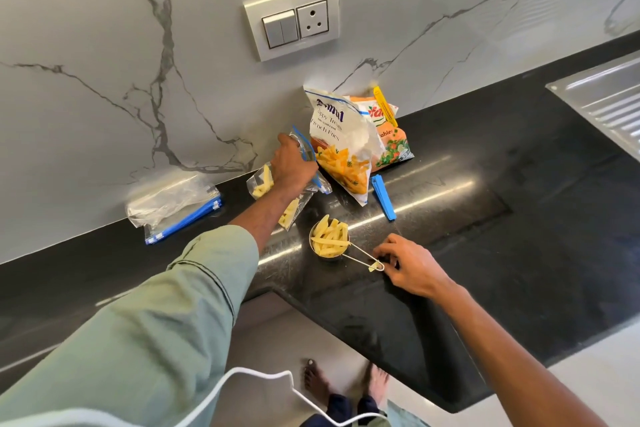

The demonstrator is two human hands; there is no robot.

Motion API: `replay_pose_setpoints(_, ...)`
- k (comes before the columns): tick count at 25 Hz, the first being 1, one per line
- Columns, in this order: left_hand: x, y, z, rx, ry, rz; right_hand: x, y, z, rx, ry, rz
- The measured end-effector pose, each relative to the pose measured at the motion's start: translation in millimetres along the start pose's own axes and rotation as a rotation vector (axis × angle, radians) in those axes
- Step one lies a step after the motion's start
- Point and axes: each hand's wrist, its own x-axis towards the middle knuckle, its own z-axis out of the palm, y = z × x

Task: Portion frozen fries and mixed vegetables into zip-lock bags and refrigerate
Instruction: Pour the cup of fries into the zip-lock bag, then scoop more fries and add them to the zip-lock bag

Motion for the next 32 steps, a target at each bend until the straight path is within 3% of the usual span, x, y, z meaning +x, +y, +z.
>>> replay_pose_setpoints(3, -1.3, -8.8, -11.1, -0.14, 0.001, -0.065, 2.6, -6.9, 2.2, -0.014, -0.028, -0.063)
replay_pose_setpoints(8, -10.0, -18.8, -34.9, -0.568, -0.021, -0.319, 1.6, -10.2, 9.9, -0.013, -0.027, -0.057)
replay_pose_setpoints(11, -18.8, -27.9, -47.0, -0.676, 0.0, -0.388, -0.2, -11.9, 8.3, -0.029, -0.036, -0.069)
replay_pose_setpoints(20, -42.1, -48.2, -57.7, -0.687, 0.083, -0.312, -5.9, -18.0, 0.7, 0.01, -0.096, 0.069)
replay_pose_setpoints(24, -53.2, -48.9, -56.0, -0.65, 0.08, -0.258, 3.7, -25.1, -17.4, 0.064, 0.107, 0.157)
replay_pose_setpoints(28, -62.5, -43.6, -55.8, -0.634, 0.099, -0.236, 26.3, -64.8, -33.0, 0.157, 0.335, 0.033)
replay_pose_setpoints(32, -72.7, -37.1, -56.8, -0.623, 0.107, -0.212, 50.5, -104.6, -23.1, 0.12, 0.277, -0.092)
